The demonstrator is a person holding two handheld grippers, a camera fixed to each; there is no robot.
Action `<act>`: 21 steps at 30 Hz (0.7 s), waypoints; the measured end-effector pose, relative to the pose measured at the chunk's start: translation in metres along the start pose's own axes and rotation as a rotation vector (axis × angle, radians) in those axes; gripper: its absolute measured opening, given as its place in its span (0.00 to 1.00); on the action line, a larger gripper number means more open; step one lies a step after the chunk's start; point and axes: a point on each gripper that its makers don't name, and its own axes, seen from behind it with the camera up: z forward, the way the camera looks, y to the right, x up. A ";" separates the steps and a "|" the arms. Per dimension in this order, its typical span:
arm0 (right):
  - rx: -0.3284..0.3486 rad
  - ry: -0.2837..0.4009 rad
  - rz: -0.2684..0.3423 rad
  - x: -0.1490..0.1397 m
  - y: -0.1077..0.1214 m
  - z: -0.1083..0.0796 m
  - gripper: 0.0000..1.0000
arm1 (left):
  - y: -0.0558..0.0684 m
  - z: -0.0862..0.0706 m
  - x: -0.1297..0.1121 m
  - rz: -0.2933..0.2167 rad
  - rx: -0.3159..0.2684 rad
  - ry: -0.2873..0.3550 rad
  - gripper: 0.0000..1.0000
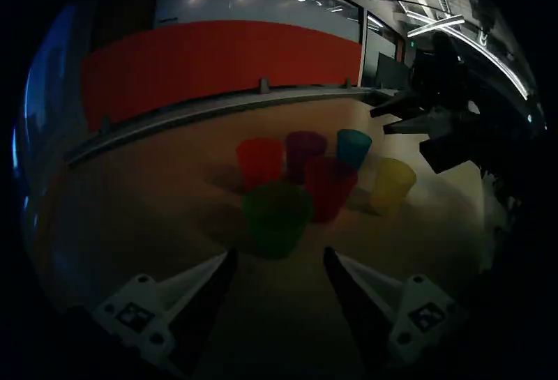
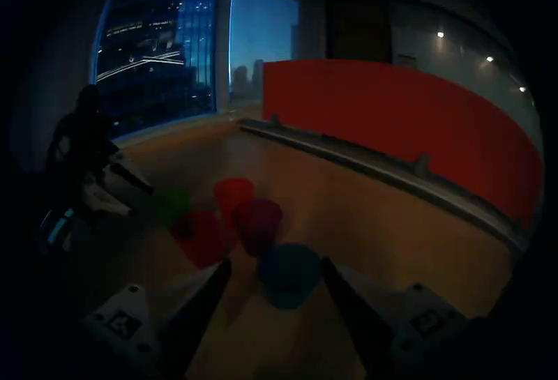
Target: Pour water
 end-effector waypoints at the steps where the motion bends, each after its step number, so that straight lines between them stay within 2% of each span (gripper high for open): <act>1: -0.007 0.009 0.000 0.001 -0.001 -0.005 1.00 | 0.000 -0.003 0.002 -0.002 0.007 0.011 0.91; 8: -0.079 0.067 -0.005 0.000 -0.006 -0.040 1.00 | -0.005 -0.023 0.016 -0.019 0.070 0.099 0.91; 14: -0.150 0.111 -0.014 -0.002 -0.008 -0.069 1.00 | -0.006 -0.038 0.029 -0.005 0.135 0.176 0.91; 21: -0.230 0.160 0.000 -0.002 -0.009 -0.091 1.00 | -0.011 -0.055 0.048 0.003 0.225 0.284 0.91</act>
